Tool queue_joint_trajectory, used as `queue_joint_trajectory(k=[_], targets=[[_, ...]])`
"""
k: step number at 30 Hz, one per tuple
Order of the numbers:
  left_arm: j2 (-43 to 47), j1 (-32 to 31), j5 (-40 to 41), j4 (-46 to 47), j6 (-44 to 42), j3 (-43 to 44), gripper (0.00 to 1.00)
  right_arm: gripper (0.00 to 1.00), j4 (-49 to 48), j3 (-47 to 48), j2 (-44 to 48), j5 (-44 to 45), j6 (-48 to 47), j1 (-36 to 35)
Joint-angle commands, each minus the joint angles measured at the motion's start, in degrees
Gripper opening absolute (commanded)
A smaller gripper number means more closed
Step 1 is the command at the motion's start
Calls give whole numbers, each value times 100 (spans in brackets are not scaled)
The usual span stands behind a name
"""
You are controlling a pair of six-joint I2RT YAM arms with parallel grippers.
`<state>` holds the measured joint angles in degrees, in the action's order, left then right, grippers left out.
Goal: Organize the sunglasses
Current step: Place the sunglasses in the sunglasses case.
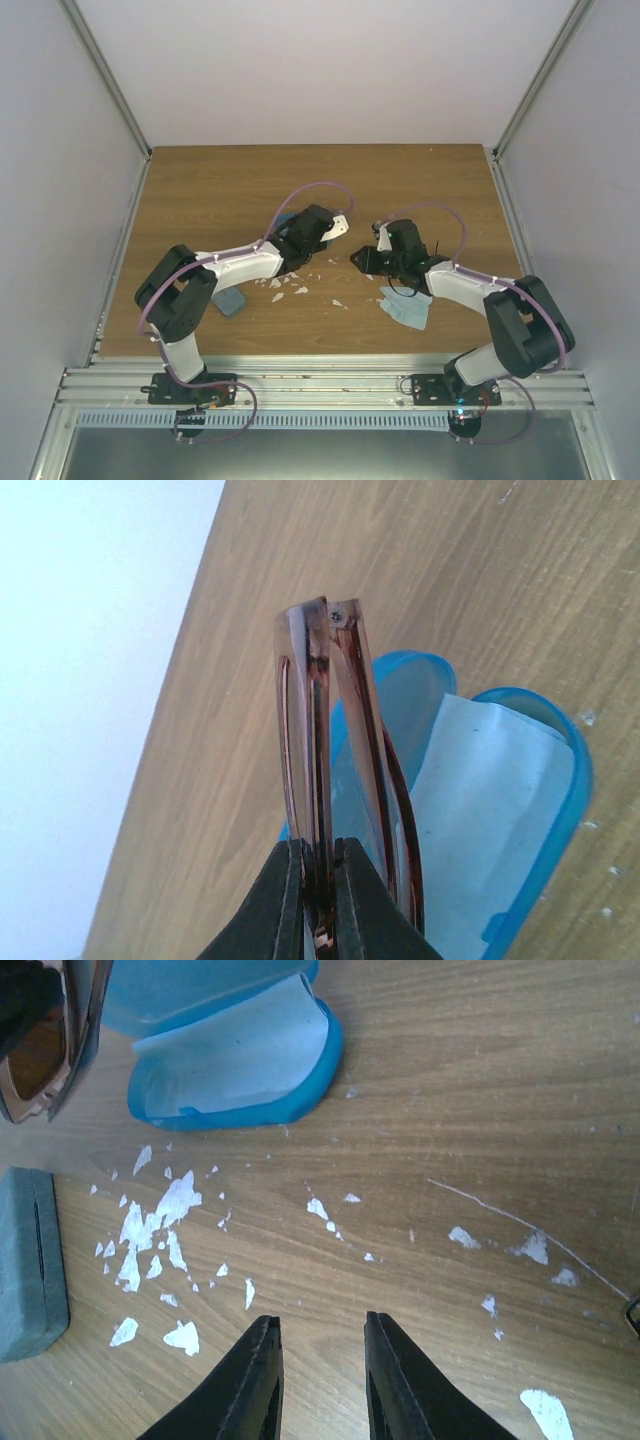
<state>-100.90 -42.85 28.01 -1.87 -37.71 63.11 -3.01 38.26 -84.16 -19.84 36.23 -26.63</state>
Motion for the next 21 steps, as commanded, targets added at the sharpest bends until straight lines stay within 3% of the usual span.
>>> queue_joint_trajectory(k=[1,21], targets=[[-213,-104,494,841,-627,-95,0,25,16,-155,176,-64,91,93],[-635,-105,616,960,-1372,-304,0,26,89,-327,349,-100,155,148]])
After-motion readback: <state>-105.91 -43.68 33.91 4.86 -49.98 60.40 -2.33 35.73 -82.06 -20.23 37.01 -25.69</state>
